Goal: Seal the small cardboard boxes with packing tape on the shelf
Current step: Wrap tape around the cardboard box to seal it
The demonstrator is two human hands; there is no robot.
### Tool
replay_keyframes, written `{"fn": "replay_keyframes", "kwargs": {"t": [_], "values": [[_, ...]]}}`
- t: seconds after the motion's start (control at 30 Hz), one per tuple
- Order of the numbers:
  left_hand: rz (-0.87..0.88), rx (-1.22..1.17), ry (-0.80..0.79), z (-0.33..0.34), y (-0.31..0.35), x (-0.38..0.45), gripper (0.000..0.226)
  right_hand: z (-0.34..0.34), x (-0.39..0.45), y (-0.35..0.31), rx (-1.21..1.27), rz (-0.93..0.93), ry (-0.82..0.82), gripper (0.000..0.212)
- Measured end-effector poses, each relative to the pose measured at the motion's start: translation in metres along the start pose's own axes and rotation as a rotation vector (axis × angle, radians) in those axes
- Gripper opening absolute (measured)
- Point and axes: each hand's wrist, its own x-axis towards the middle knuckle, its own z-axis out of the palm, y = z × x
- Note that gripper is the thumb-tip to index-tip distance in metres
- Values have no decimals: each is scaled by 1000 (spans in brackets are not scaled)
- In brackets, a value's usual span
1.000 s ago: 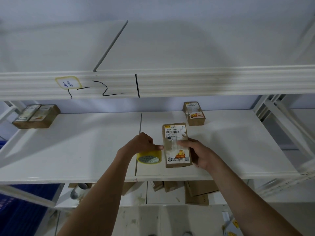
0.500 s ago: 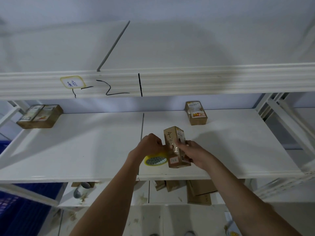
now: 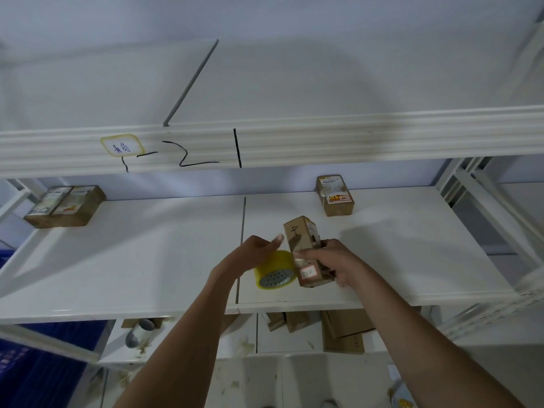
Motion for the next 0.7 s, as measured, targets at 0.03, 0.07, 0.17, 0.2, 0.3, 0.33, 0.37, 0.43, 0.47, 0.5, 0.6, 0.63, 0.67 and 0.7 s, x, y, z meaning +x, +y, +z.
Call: {"fn": "replay_keyframes", "kwargs": {"t": [0.03,0.07,0.17,0.2,0.3,0.33,0.37,0.43,0.47,0.5,0.6,0.63,0.67,0.7], "values": [[26,36,-48,-3,-3,-1,54,-3,0,1,3,9,4,54],[47,70,-98,-6,-5,-2,46,-5,0,3,-4,16,2,52],[72,58,-125,-13,-11,-2,31,-9,1,4,-5,27,-11,52],[80,39,-111,-13,-11,-2,31,-9,1,5,-1,29,-17,52],[101,-15,-92,-15,-11,-2,34,-12,1,5,15,21,-33,50],[107,-28,-91,-15,-11,-2,35,-13,0,6,22,18,-37,49],[111,-35,-89,-15,-10,-2,35,-14,0,6,27,16,-38,49],[120,-40,-81,-14,-10,-2,38,-15,-1,6,33,14,-39,47],[126,-39,-79,-13,-11,-1,38,-16,-1,6,35,12,-41,46],[126,-35,-80,-13,-11,-1,38,-16,-1,6,39,10,-45,45],[118,20,-29,-12,-17,3,38,-16,-3,2,72,-6,-57,44],[105,69,30,-11,-19,5,40,-15,-3,0,90,-14,-59,44],[79,111,90,-11,-21,5,44,-14,-3,0,110,-21,-62,44],[51,131,125,-12,-21,6,49,-13,-4,0,134,-26,-68,43]]}}
